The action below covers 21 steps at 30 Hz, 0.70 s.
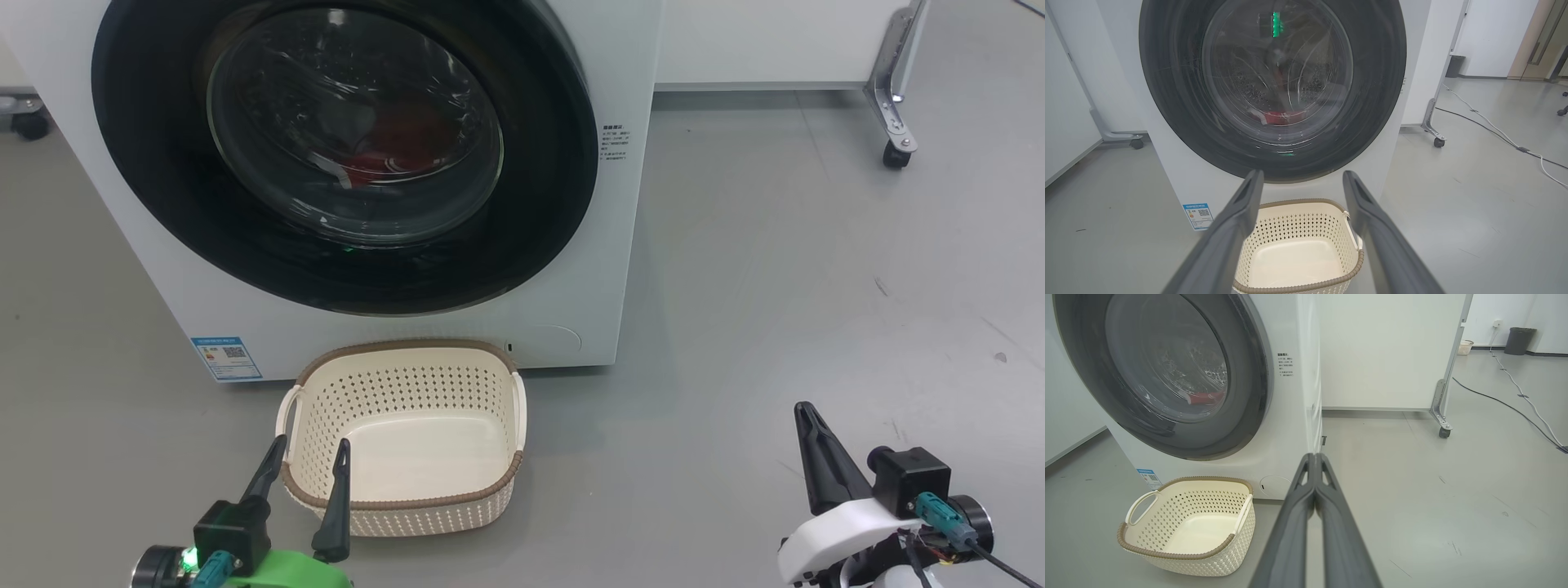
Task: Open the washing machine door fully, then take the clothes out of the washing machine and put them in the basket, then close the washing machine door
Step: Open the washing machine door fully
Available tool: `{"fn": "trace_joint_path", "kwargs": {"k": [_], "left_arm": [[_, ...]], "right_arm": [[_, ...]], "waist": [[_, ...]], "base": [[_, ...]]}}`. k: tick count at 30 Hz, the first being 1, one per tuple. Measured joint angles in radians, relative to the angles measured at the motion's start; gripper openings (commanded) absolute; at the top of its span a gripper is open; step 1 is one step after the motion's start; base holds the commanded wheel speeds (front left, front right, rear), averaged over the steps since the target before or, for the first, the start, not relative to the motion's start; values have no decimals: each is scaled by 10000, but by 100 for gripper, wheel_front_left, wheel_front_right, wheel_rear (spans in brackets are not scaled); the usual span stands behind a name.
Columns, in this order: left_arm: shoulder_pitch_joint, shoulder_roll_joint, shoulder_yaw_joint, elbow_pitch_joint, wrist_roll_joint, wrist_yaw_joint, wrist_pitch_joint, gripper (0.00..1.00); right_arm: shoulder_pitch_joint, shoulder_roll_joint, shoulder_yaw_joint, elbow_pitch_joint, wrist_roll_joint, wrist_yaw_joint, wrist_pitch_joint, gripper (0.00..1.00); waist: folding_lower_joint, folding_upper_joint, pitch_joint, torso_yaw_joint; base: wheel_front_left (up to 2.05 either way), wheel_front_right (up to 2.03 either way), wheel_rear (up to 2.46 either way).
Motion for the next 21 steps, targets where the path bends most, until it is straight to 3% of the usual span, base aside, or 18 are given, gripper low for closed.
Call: {"fn": "trace_joint_path", "kwargs": {"k": [6, 21], "left_arm": [[-2, 0, 2, 17, 0, 2, 0, 100], [-240, -36, -21, -109, 2, 2, 0, 100]], "right_arm": [[-1, 155, -176, 23, 349, 244, 0, 0], [-121, 602, -1110, 222, 3657, 1058, 100, 0]], "waist": [[0, 0, 26, 11], [0, 0, 423, 133]], "base": [[0, 0, 0], [0, 0, 0]]}}
